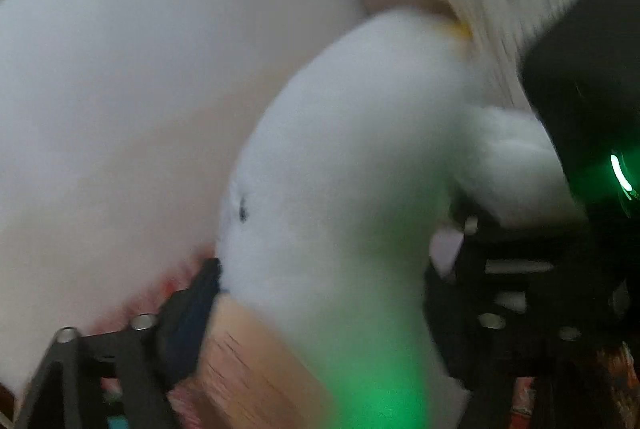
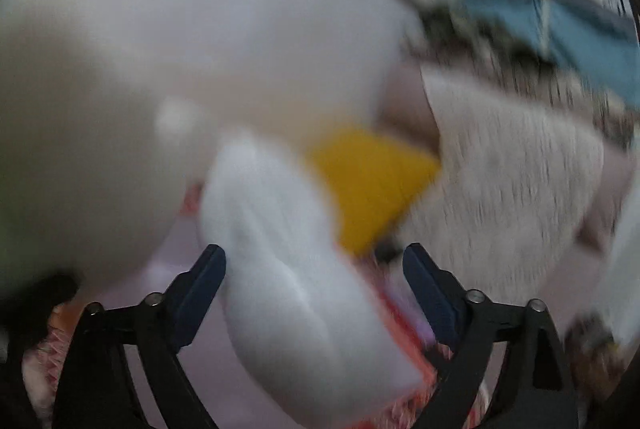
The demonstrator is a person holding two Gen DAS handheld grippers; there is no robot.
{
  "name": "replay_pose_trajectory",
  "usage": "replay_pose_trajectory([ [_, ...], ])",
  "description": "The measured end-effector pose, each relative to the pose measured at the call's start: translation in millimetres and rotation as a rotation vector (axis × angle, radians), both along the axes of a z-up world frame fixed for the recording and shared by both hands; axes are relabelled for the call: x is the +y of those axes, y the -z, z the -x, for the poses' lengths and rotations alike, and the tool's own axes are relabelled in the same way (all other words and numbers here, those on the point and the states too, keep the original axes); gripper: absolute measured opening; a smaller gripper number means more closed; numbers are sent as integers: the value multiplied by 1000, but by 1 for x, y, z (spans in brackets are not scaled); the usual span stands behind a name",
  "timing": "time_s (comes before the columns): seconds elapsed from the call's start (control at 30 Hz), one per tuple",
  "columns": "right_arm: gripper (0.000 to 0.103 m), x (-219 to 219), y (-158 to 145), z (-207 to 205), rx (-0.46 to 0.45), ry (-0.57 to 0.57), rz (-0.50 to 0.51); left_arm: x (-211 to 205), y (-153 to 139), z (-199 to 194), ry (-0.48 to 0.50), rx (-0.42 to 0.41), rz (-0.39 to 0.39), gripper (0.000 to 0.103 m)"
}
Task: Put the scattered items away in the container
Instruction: 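Carry the plush toys into the pink box and open both grippers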
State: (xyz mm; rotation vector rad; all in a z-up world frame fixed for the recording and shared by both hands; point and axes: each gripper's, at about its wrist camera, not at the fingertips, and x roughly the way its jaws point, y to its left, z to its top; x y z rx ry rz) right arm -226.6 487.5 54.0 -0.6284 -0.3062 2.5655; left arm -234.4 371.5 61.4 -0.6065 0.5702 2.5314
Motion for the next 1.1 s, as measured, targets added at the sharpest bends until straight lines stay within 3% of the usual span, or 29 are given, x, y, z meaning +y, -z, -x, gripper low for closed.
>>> replay_pose_trajectory([
  [0.07,95,20,12,-1,-50,31,49,3,20,7,1,-59,9,87],
  [0.17,98,32,17,-7,-80,32,76,-3,38,4,-40,-86,12,91],
  [0.27,98,37,25,-9,-114,-49,207,-4,51,6,-83,-126,27,92],
  [0.4,98,27,39,-2,-186,-158,288,8,79,18,-146,-228,91,93],
  [0.5,97,10,60,5,-286,-191,287,2,93,22,-172,-355,12,94],
  [0.6,97,7,77,6,-374,-168,443,-13,110,26,-203,-492,-46,94],
  [0.67,98,6,83,4,-415,-164,457,-21,121,27,-215,-578,-88,95],
  [0.93,100,-9,90,-21,-507,-181,480,-26,115,-7,-232,-569,-64,95],
  [1.1,98,-24,82,-55,-507,-159,487,-35,104,-28,-217,-528,-31,95],
])
